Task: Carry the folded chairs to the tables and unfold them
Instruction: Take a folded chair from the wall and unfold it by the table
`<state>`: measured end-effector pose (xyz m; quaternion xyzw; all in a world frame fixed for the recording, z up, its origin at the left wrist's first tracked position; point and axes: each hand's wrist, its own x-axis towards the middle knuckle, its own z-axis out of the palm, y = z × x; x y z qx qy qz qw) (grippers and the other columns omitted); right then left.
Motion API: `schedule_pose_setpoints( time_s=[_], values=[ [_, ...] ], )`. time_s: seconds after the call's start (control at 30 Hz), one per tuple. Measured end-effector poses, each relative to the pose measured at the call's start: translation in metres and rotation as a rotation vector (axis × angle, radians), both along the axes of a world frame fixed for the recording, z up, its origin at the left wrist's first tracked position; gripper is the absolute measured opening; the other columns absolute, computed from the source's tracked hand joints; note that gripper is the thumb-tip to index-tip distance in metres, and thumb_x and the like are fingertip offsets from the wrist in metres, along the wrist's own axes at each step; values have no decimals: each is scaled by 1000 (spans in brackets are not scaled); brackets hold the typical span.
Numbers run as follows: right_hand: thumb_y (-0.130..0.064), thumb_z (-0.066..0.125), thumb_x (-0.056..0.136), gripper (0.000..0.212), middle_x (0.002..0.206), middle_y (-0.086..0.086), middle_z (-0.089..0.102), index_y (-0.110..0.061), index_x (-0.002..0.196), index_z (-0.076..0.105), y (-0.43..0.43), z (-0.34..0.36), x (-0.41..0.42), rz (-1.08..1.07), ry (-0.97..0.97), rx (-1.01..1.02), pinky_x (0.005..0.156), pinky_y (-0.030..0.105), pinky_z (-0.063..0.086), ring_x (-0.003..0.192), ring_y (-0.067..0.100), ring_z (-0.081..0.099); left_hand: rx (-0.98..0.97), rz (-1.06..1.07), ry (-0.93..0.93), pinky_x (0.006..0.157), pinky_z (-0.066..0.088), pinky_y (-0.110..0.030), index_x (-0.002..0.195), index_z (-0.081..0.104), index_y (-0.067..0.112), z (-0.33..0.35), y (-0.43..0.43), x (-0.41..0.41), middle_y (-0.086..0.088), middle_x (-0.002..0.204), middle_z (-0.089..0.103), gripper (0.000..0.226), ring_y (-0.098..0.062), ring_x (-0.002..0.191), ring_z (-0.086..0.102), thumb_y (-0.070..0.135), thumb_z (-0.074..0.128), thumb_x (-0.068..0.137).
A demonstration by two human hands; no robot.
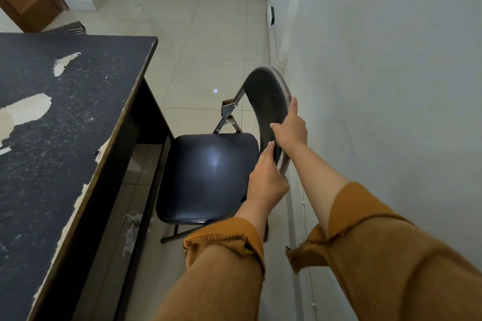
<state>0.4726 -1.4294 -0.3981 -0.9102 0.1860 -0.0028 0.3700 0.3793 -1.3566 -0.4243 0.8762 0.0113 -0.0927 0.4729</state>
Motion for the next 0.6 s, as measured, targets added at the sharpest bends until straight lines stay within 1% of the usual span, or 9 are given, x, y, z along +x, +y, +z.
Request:
schedule_pose_setpoints(
  time_s=[0.07,0.1,0.17,0.23,0.27,0.33,0.4,0.47,0.6],
  values=[
    [-15,56,93,81,131,15,51,-23,153,1,2,3,-7,-19,23,69,86,36,48,111,32,57,-4,-63,94,96,46,-29,151,12,26,6,5,2,2,146,42,93,-19,127,49,7,68,80],
    [-15,55,93,81,134,16,49,-23,152,0,2,5,-11,-27,41,105,88,37,47,114,32,55,9,-120,143,96,45,-28,152,8,26,8,10,4,0,146,41,97,-20,127,49,7,69,79],
    [-15,52,95,80,140,16,42,-23,152,-3,4,9,-22,-25,89,160,92,38,45,119,33,52,111,-251,227,108,38,-40,153,2,25,16,21,5,-4,150,36,106,-24,135,40,10,74,76],
    [-18,51,96,79,146,17,36,-22,152,-5,7,16,-36,-7,136,170,98,40,44,124,34,48,322,-345,263,117,20,-52,153,1,21,26,30,1,-6,157,22,109,-26,145,19,19,78,74],
    [-19,51,97,78,147,17,33,-20,152,-4,8,19,-43,2,153,139,99,41,43,127,34,46,413,-353,251,118,12,-54,152,3,19,31,34,-3,-6,158,16,107,-25,147,10,22,77,75],
    [-24,51,96,74,148,16,30,-18,152,3,11,27,-57,27,166,10,100,41,40,130,33,39,520,-330,207,117,5,-54,152,6,18,41,41,-13,-4,160,10,98,-25,148,-1,24,72,80],
    [-29,50,97,67,148,15,30,-16,151,12,15,39,-75,85,141,-133,103,41,36,133,31,33,606,-323,170,116,2,-53,153,5,16,53,48,-25,-2,161,4,88,-25,148,-8,25,63,88],
    [-33,46,98,62,153,11,24,-17,151,17,17,48,-91,153,111,-237,109,44,30,139,31,24,678,-307,143,117,0,-53,153,3,15,65,57,-36,-1,161,1,80,-26,147,-12,25,55,92],
    [-38,41,99,59,159,6,13,-19,151,20,21,76,-136,234,100,-318,115,49,18,145,30,9,708,-266,108,118,1,-51,153,3,14,99,84,-69,-1,161,-1,72,-26,147,-13,23,47,96]
  ],
)
